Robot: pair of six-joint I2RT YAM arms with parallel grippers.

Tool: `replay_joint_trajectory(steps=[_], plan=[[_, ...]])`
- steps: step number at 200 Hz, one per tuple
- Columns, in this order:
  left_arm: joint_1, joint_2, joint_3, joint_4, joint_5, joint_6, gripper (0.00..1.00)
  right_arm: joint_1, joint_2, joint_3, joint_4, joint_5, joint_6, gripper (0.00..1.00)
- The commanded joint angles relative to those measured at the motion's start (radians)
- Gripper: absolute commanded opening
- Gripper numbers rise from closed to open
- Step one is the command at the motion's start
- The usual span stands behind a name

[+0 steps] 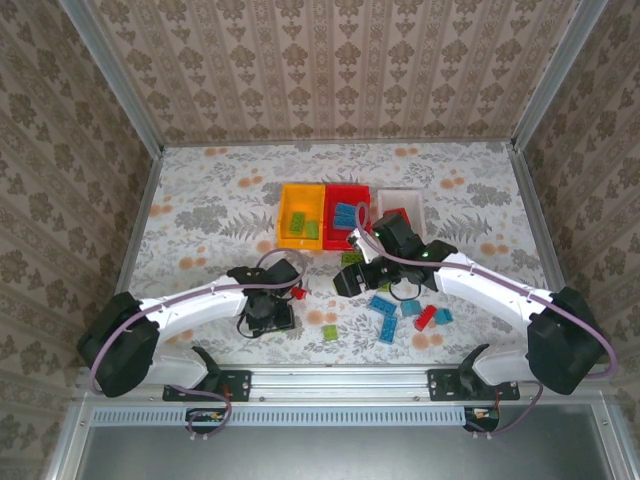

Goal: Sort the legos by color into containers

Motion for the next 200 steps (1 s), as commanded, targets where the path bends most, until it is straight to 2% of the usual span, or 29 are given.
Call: replay_joint_trajectory(steps=[1,35,77,97,128,148,175,200], plan=[[-0.004,0.016,0.011,-0.013,-0.036,0.018,0.49,0.006,-0.015,-0.018,0.021,-0.028,0.012,0.80],[-0.007,0.017,0.035,-0.032,-0.061,0.046,0.34,0.006,-0.022,-0.018,0.031,-0.013,0.023,0.79],[-0.003,-0.067,0.177,-0.156,-0.149,0.088,0.33,-0.014,-0.089,-0.005,0.027,0.058,0.044,0.79],[0.048,-0.052,0.310,-0.191,-0.152,0.143,0.33,-0.063,-0.125,-0.003,0.057,0.074,0.083,0.79],[0.153,0.075,0.524,-0.181,-0.126,0.259,0.33,-0.113,-0.120,0.023,0.120,0.106,0.125,0.79],[0.228,0.192,0.638,-0.132,-0.095,0.327,0.32,-0.127,-0.095,0.018,0.239,0.113,0.170,0.79],[0.295,0.371,0.797,-0.086,-0.077,0.410,0.32,-0.112,-0.055,-0.002,0.420,0.130,0.198,0.79],[0.329,0.527,0.933,-0.067,-0.054,0.449,0.31,-0.084,-0.008,0.015,0.457,0.194,0.174,0.79]])
